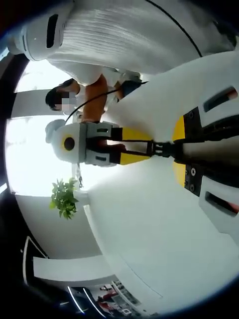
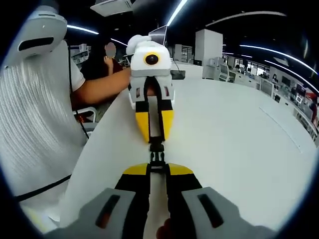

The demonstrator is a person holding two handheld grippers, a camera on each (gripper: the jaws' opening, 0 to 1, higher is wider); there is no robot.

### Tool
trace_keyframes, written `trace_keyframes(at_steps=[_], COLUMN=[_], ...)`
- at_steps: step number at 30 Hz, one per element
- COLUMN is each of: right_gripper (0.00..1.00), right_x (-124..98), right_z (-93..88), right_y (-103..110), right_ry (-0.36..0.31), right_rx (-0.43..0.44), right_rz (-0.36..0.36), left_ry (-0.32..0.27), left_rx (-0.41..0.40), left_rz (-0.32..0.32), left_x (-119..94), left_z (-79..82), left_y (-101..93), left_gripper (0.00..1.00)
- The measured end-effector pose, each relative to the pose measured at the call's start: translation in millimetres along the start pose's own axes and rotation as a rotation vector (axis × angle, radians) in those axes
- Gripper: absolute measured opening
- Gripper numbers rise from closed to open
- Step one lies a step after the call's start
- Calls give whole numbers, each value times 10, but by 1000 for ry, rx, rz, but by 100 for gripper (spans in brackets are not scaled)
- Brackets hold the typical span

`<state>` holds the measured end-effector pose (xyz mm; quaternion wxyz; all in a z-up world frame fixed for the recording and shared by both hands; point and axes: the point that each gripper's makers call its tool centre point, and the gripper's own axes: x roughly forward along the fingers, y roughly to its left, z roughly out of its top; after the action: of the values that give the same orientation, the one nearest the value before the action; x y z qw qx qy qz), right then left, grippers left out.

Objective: Snap the two parts of the plastic buckle together until the buckle closes and remains connected.

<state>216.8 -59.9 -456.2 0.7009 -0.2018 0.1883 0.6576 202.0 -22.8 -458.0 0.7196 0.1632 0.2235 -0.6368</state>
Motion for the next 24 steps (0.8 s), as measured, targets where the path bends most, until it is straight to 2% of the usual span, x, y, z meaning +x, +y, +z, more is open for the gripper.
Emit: trace_keyframes(at_steps=[24], right_gripper=[12], right_x=[0], right_z=[24], right_y=[32], right_ry=[-42], right_rx=[12], right_rz=[-3], left_ry=[-1], left_rx=[-4], left_rz=[5], left_x=[16], left_z=[9], left_y=[50], left_gripper=[12])
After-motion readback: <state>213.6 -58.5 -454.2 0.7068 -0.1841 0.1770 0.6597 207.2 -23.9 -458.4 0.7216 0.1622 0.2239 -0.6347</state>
